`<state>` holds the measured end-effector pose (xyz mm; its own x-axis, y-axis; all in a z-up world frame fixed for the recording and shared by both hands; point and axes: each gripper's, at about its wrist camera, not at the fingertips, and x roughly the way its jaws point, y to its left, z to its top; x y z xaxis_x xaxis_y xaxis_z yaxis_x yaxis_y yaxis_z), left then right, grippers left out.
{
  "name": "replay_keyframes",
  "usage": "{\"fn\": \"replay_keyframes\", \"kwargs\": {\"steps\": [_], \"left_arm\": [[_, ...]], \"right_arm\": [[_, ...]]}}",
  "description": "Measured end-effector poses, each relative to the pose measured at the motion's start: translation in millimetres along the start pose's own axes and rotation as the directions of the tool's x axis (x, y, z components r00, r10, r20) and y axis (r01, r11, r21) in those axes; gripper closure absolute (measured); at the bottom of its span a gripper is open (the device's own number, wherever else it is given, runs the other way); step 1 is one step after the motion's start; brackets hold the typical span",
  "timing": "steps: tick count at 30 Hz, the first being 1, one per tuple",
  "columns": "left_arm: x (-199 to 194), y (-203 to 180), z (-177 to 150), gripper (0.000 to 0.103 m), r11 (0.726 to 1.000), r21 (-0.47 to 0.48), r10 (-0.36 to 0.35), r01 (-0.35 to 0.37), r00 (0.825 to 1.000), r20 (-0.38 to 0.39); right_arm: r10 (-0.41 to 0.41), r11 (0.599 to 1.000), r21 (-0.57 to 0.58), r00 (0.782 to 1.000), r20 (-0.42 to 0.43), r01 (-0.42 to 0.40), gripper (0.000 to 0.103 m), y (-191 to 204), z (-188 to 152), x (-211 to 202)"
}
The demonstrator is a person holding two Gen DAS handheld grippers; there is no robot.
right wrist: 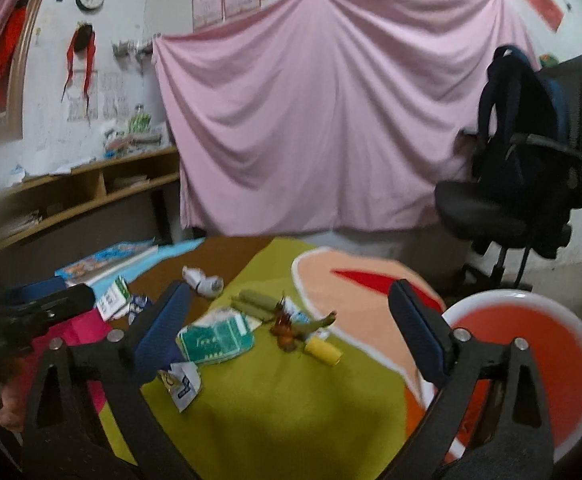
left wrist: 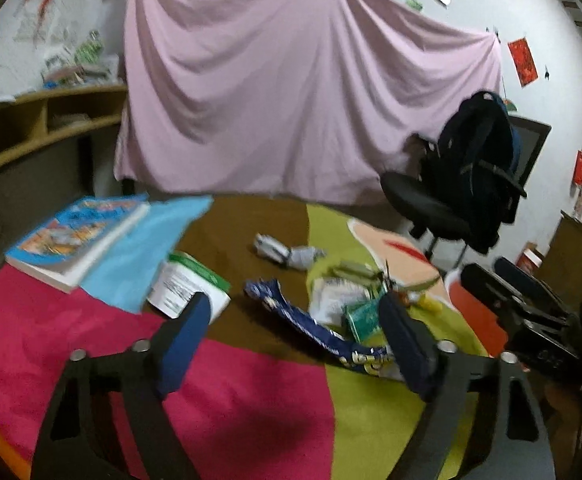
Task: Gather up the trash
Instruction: 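Grasp the blue wrapper with the left gripper while the right grasps the green packet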
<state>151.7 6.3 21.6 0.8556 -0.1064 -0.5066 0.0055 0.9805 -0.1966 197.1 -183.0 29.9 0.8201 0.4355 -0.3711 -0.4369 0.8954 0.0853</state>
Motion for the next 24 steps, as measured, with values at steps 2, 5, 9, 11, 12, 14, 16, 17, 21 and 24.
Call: {"fn": "replay_keyframes", "kwargs": {"steps": [2, 5, 9, 11, 12, 14, 16, 17, 21, 24], "left_arm": [[8.1, 0.1, -0.8, 0.039, 1.000, -0.009, -0.030, 0.029, 0.998, -0.049], [17.7, 1.9, -1.1, 0.052, 0.998, -0.027, -0.065, 0.062, 0.991, -0.113], [30.1, 4.8, -1.5, 0.073, 0.991, -0.084, -0.120, 0.105, 0.975, -0.187], [35.9, 7.2, -1.7, 0.083, 0.986, -0.116, -0.145, 0.122, 0.966, -0.213], [38.1, 8.5, -1.6, 0.088, 0.982, -0.134, -0.161, 0.133, 0.961, -0.226], [40.2, 11.2, -1.3, 0.093, 0.976, -0.161, -0.183, 0.147, 0.955, -0.235], [37.4, 14.7, 0.1, 0.095, 0.972, -0.177, -0.191, 0.152, 0.954, -0.229], [34.8, 15.9, 1.0, 0.097, 0.971, -0.181, -0.192, 0.153, 0.956, -0.222], [22.5, 21.0, 5.1, 0.098, 0.979, -0.158, -0.161, 0.130, 0.966, -0.202], [15.4, 25.1, 5.1, 0.098, 0.988, -0.123, -0.113, 0.090, 0.973, -0.199]], "right_arm": [[0.016, 1.000, -0.012, 0.999, -0.038, -0.017, 0.000, 3.0, -1.1, 9.3], [0.037, 0.999, -0.032, 0.995, -0.092, -0.041, 0.001, 7.6, -3.4, 22.1], [0.054, 0.998, -0.028, 0.989, -0.137, -0.059, 0.004, 7.4, -5.8, 30.3], [0.061, 0.998, -0.016, 0.987, -0.152, -0.064, 0.005, 5.3, -6.3, 33.1], [0.063, 0.998, -0.011, 0.986, -0.157, -0.066, 0.005, 4.2, -6.3, 33.3], [0.072, 0.997, 0.003, 0.982, -0.176, -0.072, 0.005, 1.9, -6.9, 37.1], [0.083, 0.997, 0.013, 0.977, -0.197, -0.082, 0.005, 0.6, -7.5, 41.6], [0.087, 0.996, 0.015, 0.975, -0.206, -0.086, 0.005, 0.0, -7.3, 43.1], [0.103, 0.995, 0.016, 0.959, -0.263, -0.102, 0.004, 5.0, -7.8, 55.9], [0.117, 0.993, 0.007, 0.948, -0.297, -0.121, 0.004, 12.8, -8.3, 64.5]]}}
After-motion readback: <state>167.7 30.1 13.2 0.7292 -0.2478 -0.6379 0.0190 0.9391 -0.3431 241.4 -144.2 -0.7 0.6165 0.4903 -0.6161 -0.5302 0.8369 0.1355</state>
